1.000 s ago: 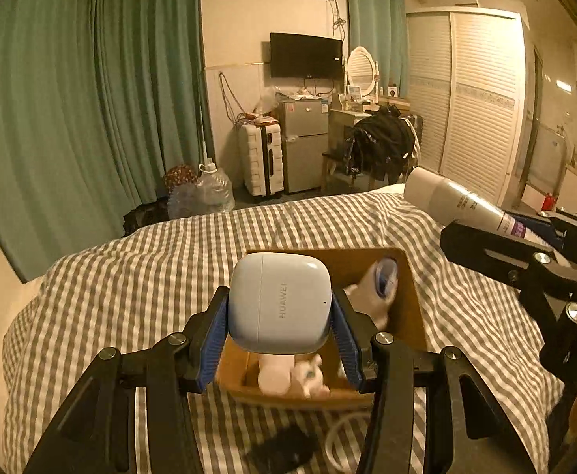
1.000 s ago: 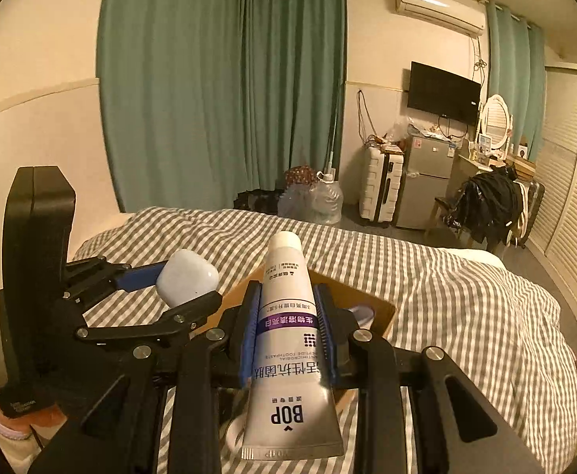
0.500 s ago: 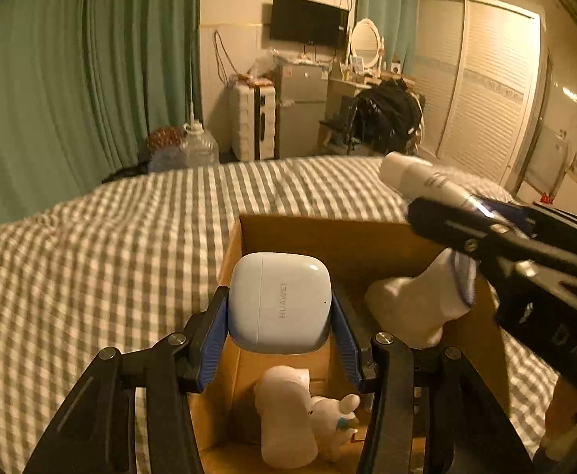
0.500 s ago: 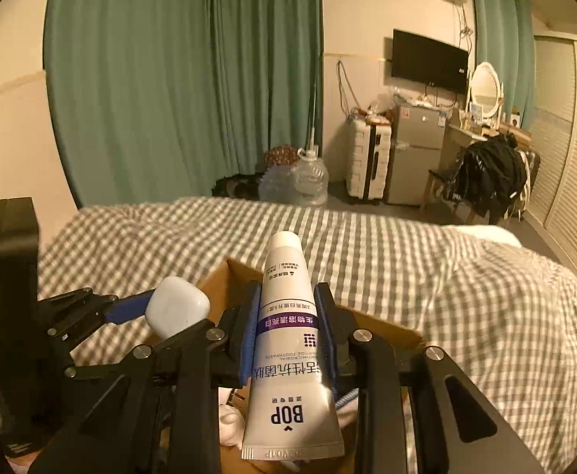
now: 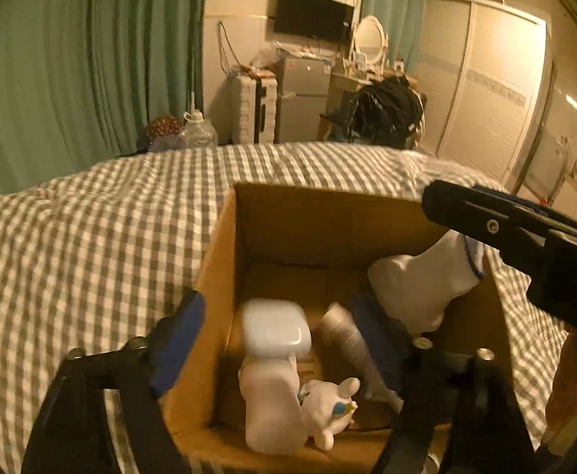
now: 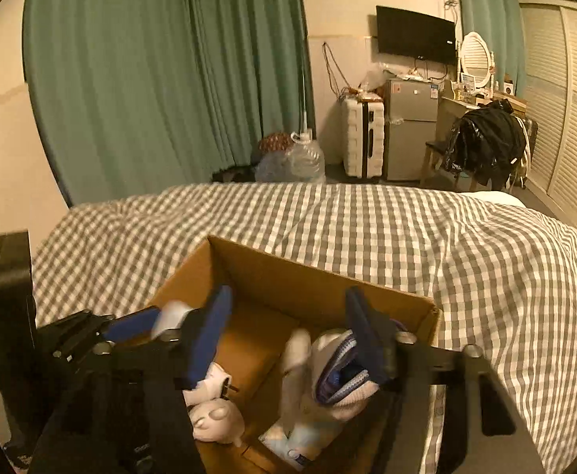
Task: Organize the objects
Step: 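Carry the earbud case and toothpaste tube into the box and release both, then grasp the black item with the left gripper while the right grasps the white tape roll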
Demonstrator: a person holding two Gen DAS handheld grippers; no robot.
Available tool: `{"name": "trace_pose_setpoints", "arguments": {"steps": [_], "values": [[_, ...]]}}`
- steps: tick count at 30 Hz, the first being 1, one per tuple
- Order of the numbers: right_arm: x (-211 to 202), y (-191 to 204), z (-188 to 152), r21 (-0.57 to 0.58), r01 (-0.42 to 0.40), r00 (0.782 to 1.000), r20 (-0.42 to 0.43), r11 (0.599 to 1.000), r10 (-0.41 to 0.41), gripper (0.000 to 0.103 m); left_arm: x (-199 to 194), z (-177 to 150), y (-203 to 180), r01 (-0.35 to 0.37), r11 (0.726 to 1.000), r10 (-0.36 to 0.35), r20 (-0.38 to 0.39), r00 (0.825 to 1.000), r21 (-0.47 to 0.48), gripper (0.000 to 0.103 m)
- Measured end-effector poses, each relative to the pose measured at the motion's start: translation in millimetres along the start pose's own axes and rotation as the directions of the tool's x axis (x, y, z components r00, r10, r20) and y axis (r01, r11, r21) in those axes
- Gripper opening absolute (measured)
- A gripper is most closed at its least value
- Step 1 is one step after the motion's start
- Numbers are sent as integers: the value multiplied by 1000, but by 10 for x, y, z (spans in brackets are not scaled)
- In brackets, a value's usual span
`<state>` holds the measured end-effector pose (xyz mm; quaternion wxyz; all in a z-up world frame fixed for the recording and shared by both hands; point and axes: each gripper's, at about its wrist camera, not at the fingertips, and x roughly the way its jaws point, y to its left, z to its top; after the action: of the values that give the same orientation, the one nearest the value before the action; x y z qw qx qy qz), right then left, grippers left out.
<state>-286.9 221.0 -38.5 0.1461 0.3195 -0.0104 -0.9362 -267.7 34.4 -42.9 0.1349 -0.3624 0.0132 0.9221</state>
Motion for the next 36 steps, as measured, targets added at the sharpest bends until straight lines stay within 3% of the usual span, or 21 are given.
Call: {"name": "trace_pose_setpoints", "arguments": {"steps": [4,10,17,22,24,28,36], "values": [[-290,1,47,14,2,1000,18,1000,-2,67,-381,64,-34,-36,999,35,36,999,16,92],[-1048,218,167,-32,29,995,99,999,-26,81,-1139,241,-177,-78,996,70,145,987,48,101],[-2030,606,236,-92,79,974,220,993,-57,92,-1917,278,-270,-111,993,97,231,968,49,103],[-2483,829,131,-140,123,956,284,982,-79,99,-2302,97,-223,-149,987,129,263,956,58,103],[-2591,879,52,-140,113,949,308,984,-65,100,-2384,-15,-175,-163,985,145,265,953,47,103],[-2589,918,-106,-132,71,960,279,989,-32,100,-2414,-231,-72,-188,982,177,267,947,15,103],[-2068,790,-658,-85,48,990,137,995,-36,100,-1949,-727,132,-219,973,229,180,957,-72,103]]}}
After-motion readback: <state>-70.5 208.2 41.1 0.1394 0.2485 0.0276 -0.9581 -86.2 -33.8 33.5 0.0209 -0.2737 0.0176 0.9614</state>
